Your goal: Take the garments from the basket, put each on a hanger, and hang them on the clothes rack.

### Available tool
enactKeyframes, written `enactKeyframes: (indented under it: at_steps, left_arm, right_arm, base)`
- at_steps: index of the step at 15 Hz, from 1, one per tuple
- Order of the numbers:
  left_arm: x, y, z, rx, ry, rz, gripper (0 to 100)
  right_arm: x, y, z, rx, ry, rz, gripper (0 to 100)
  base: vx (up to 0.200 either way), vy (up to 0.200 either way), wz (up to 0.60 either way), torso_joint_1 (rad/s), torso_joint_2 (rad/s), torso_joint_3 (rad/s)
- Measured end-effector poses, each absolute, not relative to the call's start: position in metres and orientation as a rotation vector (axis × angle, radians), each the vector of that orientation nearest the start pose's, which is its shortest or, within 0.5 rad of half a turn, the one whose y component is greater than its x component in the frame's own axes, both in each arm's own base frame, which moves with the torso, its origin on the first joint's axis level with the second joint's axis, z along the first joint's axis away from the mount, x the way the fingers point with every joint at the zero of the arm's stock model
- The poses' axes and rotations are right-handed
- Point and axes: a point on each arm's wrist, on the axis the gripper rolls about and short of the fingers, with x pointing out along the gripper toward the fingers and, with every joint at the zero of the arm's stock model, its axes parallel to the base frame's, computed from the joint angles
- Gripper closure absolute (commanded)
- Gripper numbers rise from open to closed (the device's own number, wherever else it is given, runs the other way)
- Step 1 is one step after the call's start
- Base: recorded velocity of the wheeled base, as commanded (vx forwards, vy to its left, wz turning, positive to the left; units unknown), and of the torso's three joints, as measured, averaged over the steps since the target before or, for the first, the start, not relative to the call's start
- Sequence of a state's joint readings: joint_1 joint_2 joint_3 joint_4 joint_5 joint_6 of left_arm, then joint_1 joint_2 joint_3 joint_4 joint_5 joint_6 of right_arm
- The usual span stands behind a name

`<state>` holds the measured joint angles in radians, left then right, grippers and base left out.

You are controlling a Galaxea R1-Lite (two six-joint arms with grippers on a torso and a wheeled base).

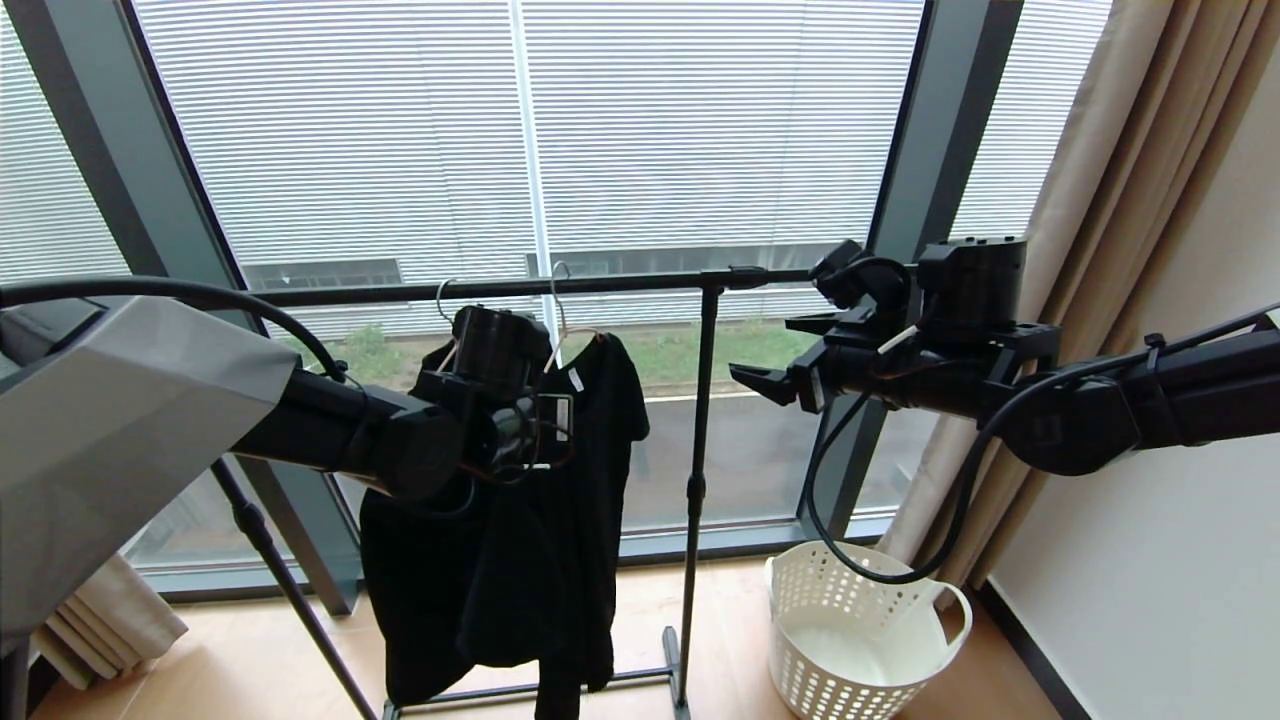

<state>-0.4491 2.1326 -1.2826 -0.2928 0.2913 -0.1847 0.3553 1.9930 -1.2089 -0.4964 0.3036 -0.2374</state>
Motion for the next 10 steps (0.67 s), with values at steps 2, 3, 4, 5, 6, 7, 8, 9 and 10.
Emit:
enactKeyframes:
  at_steps: [2, 3, 4, 5, 6, 7, 8, 9, 10]
  left_arm:
    - [0.381, -0.174, 0.118, 0.021, 0.533, -0.101, 100]
    - [0.381, -0.174, 0.116, 0.021, 0.537, -0.098, 100]
    - [0.382, -0.174, 0.116, 0.017, 0.537, -0.096, 100]
    - [0.385, -0.173, 0.116, 0.007, 0.534, -0.091, 100]
    - [0.387, -0.173, 0.116, 0.002, 0.530, -0.088, 100]
    - [0.389, -0.173, 0.115, 0.001, 0.531, -0.085, 100]
    - [0.390, -0.173, 0.114, 0.001, 0.533, -0.084, 100]
    - [0.391, -0.173, 0.112, 0.002, 0.535, -0.083, 100]
    - [0.391, -0.173, 0.111, 0.003, 0.538, -0.083, 100]
  right_arm:
    - [0.370, 0.144, 0.174, -0.235, 0.216, 0.686, 0]
    - [0.370, 0.144, 0.174, -0.235, 0.216, 0.686, 0]
    - [0.370, 0.144, 0.174, -0.235, 0.216, 0.686, 0]
    - [0.370, 0.145, 0.174, -0.235, 0.217, 0.686, 0]
    - [0.370, 0.145, 0.174, -0.235, 0.218, 0.686, 0]
    - [0.370, 0.145, 0.174, -0.235, 0.218, 0.686, 0]
    - [0.370, 0.145, 0.174, -0.235, 0.218, 0.686, 0]
    - [0.370, 0.145, 0.173, -0.235, 0.218, 0.686, 0]
    - [0.370, 0.145, 0.173, -0.235, 0.219, 0.686, 0]
  base:
    - [0.000, 0.000, 0.00, 0.000, 0.00, 0.000]
    - [0.000, 0.000, 0.00, 0.000, 0.00, 0.000]
    - [0.000, 0.000, 0.00, 0.000, 0.00, 0.000]
    - [0.000, 0.000, 0.00, 0.000, 0.00, 0.000]
    - [0.000, 0.000, 0.00, 0.000, 0.00, 0.000]
    - [0.000, 0.000, 0.00, 0.000, 0.00, 0.000]
    - [0.000, 0.000, 0.00, 0.000, 0.00, 0.000]
    - [0.000, 0.000, 0.00, 0.000, 0.00, 0.000]
    - [0.000, 0.000, 0.00, 0.000, 0.00, 0.000]
